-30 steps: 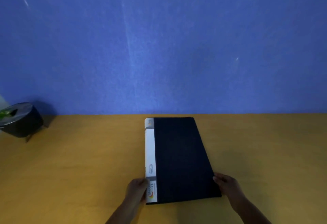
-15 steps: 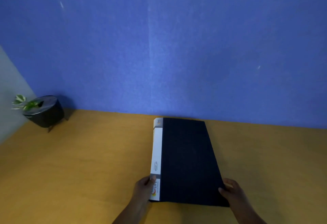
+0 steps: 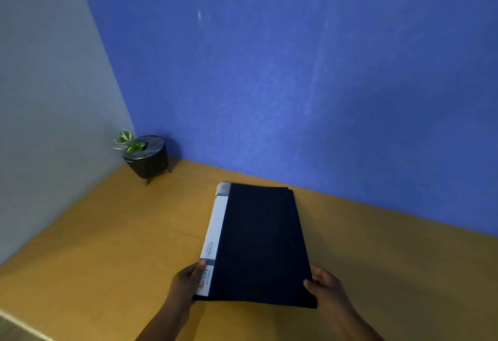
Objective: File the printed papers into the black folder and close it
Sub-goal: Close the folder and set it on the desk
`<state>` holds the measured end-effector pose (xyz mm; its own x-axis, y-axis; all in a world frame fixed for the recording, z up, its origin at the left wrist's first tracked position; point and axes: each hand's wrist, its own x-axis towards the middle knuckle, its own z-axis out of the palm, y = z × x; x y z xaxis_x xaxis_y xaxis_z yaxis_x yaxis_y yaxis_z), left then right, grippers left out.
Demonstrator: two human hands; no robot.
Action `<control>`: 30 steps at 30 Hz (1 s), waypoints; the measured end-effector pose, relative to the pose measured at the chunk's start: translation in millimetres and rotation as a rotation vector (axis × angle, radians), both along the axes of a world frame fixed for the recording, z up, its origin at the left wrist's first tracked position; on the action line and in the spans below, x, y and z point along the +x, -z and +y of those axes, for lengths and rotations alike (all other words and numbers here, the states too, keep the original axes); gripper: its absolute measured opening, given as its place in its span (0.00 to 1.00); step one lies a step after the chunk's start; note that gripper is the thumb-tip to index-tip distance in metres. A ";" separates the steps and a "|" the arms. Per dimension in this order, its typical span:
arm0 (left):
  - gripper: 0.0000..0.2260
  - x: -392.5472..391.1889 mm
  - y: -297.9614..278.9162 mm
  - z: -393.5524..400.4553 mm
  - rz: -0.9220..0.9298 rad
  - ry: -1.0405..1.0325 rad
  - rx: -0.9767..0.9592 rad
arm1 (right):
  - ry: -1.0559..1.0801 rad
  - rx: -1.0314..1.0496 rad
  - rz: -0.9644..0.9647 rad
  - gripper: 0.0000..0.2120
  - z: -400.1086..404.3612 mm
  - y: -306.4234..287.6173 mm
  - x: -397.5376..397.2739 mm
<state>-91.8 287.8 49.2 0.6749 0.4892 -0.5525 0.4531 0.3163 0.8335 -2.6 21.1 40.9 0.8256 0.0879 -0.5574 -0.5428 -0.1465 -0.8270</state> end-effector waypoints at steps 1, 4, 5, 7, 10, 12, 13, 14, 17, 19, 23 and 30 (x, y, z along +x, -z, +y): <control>0.14 -0.6 1.0 12.2 0.010 -0.005 0.036 | -0.020 -0.011 0.007 0.21 12.3 2.1 1.0; 0.14 1.9 6.0 46.8 0.052 0.018 0.208 | -0.080 -0.046 0.019 0.22 45.1 8.8 3.8; 0.13 4.4 7.0 56.9 0.066 0.027 0.264 | -0.100 -0.059 0.025 0.22 54.4 11.0 4.3; 0.11 11.6 9.5 76.6 0.081 0.034 0.340 | -0.135 -0.085 0.045 0.22 72.1 14.0 3.8; 0.10 27.3 16.5 101.3 0.128 0.076 0.454 | -0.184 -0.138 0.054 0.23 90.9 18.0 2.7; 0.10 39.2 22.5 113.3 0.170 0.127 0.517 | -0.205 -0.164 0.053 0.22 100.4 23.2 4.4; 0.09 45.2 25.2 117.9 0.187 0.160 0.540 | -0.220 -0.179 0.051 0.22 104.2 24.1 5.5; 0.09 51.7 28.0 122.6 0.203 0.191 0.564 | -0.228 -0.182 0.043 0.22 108.2 25.5 6.5; 0.10 69.6 31.0 133.4 0.262 0.215 0.640 | -0.280 -0.212 0.019 0.21 118.3 28.8 12.3; 0.11 77.4 30.4 139.3 0.283 0.216 0.708 | -0.304 -0.265 0.031 0.20 124.4 31.9 18.7; 0.12 75.3 37.8 141.8 0.351 0.281 0.880 | -0.363 -0.327 -0.027 0.18 123.5 35.4 21.8; 0.16 69.6 31.6 117.1 0.387 0.256 0.931 | -0.431 -0.377 -0.088 0.15 103.6 36.3 19.3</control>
<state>-22.2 404.9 17.6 0.6757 0.7003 -0.2301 0.7043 -0.5213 0.4819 16.8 124.7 4.5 0.8036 0.2352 -0.5467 -0.3004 -0.6327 -0.7137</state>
